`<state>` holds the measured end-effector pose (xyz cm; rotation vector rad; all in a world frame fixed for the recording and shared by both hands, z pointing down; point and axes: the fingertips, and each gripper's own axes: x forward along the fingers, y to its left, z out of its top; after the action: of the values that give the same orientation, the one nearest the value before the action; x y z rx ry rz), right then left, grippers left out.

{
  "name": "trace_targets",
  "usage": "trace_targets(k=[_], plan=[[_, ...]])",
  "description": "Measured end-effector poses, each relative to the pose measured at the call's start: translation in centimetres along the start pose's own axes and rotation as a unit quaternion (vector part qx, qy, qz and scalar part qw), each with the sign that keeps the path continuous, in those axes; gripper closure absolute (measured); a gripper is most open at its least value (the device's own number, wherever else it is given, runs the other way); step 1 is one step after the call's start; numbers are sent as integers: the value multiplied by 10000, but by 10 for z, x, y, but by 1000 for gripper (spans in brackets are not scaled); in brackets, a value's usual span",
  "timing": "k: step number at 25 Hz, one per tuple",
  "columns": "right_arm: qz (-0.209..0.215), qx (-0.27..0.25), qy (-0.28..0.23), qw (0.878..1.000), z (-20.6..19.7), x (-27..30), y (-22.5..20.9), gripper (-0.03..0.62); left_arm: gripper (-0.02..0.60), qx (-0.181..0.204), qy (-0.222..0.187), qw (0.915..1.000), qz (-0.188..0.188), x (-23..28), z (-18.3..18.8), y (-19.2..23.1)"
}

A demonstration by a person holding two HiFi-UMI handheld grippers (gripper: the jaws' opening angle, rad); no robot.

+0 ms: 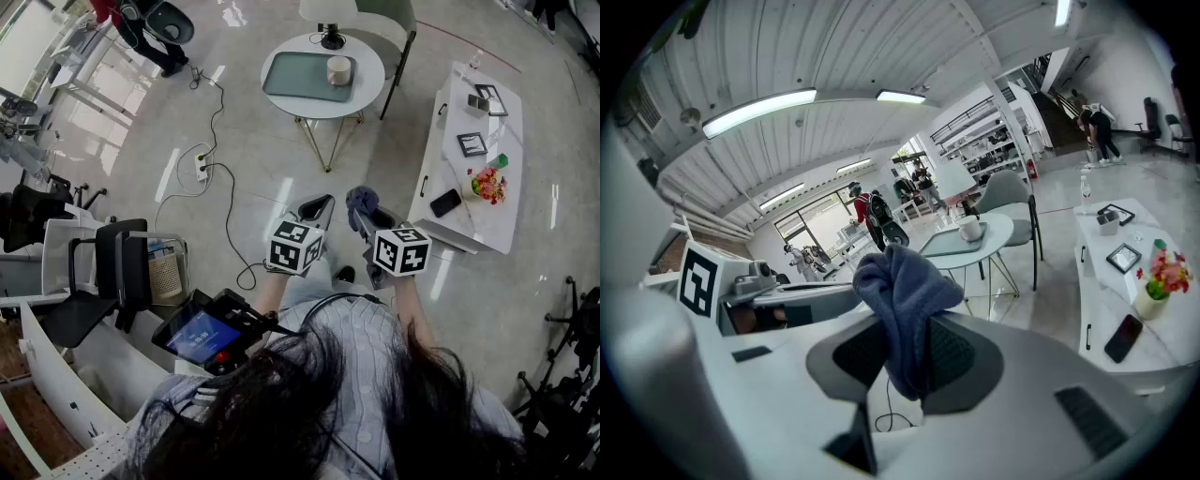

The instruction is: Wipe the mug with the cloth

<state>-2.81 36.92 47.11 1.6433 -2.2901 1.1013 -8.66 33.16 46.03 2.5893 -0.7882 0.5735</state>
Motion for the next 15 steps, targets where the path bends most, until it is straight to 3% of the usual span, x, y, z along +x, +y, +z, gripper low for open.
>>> trace_targets(k=[15], plan=[[222,-22,-273,9994,-6,-15,20,496,560,-156,-151,9997,137,-26,-9,-11]])
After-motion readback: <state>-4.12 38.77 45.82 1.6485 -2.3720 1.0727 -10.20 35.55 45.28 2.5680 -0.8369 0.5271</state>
